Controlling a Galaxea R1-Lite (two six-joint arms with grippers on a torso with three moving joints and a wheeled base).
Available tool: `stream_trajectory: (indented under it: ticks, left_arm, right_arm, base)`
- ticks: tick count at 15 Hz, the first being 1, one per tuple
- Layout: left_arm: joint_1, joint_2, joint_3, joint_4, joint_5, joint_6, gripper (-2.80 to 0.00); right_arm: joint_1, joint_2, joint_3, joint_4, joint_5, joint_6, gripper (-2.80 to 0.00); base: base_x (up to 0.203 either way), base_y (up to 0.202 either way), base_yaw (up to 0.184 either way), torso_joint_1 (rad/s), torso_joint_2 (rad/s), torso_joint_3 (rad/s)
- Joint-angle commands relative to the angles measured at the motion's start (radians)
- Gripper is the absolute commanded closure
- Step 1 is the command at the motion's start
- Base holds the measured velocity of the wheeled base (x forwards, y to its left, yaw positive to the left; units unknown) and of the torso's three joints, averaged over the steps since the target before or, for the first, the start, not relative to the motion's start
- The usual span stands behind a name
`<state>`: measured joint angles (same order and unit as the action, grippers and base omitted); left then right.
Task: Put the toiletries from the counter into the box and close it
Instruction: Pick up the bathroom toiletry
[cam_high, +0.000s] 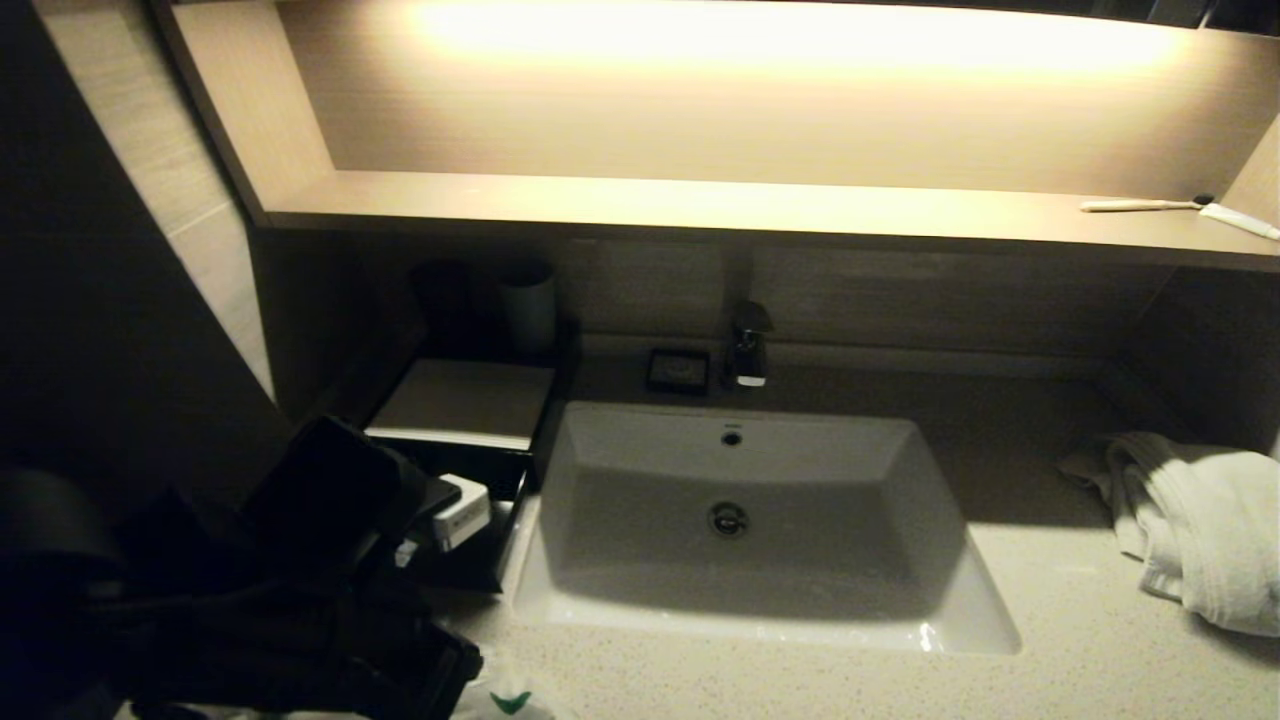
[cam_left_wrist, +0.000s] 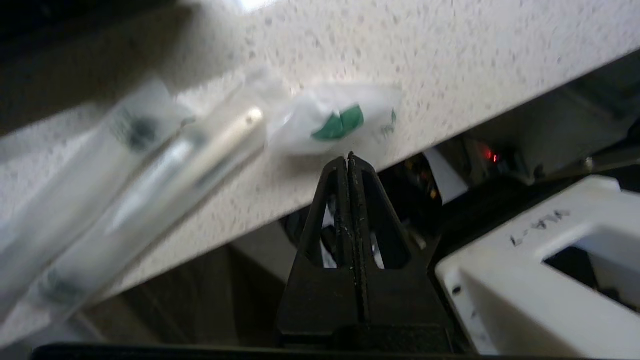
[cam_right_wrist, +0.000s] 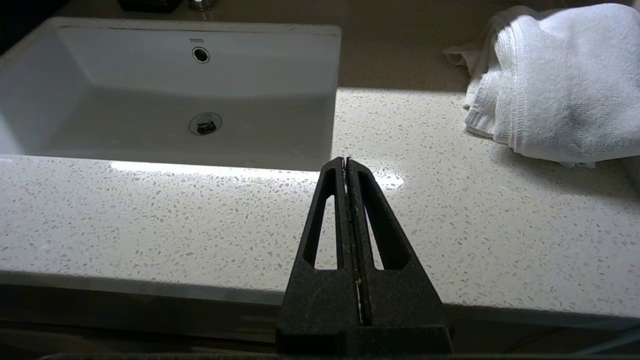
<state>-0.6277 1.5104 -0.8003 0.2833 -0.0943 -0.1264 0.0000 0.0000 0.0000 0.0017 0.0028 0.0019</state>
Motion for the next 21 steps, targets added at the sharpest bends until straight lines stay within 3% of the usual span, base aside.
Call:
stream_trajectory:
  ticks: [1, 6, 9, 12, 15, 17, 21]
  left_arm:
    - [-0.007, 0.005, -0.043, 0.07, -0.001, 0.0, 0.0]
    - [-0.006, 0.055, -0.073, 0.099, 0.009, 0.01, 0.0]
    - [-0.015, 0.12, -0.204, 0.235, 0.01, 0.067, 0.0]
    - [-0.049, 0.2, -0.374, 0.439, 0.016, 0.108, 0.0]
    - [-0.118, 0.305, -0.5, 0.598, 0.096, 0.124, 0.0]
    - [-0.155, 0.369, -0.533, 0.616, 0.151, 0.122, 0.0]
    - [-0.203, 0.424, -0.558, 0.672, 0.16, 0.12, 0.0]
  right_arm:
    - [0.0, 0.0, 0.0, 0.0, 0.0, 0.0, 0.0]
    - [0.0, 0.0, 0.0, 0.0, 0.0, 0.0, 0.0]
    - [0.0, 0.0, 0.0, 0.0, 0.0, 0.0, 0.0]
    - [-0.001, 0.0, 0.0, 0.0, 0.0, 0.0, 0.0]
    - [0.0, 0.0, 0.0, 0.0, 0.0, 0.0, 0.0]
    - [0.0, 0.0, 0.0, 0.0, 0.0, 0.0, 0.0]
    - [0.0, 0.0, 0.0, 0.0, 0.0, 0.0, 0.0]
  base:
    - [0.0, 0.0, 0.0, 0.0, 0.0, 0.0]
    - [0.0, 0.0, 0.0, 0.0, 0.0, 0.0]
    - [0.0, 0.0, 0.0, 0.0, 0.0, 0.0]
    - [0.0, 0.0, 0.0, 0.0, 0.0, 0.0]
    - [0.0, 0.0, 0.0, 0.0, 0.0, 0.0]
    - [0.0, 0.0, 0.0, 0.0, 0.0, 0.0]
    - [0.0, 0.0, 0.0, 0.0, 0.0, 0.0]
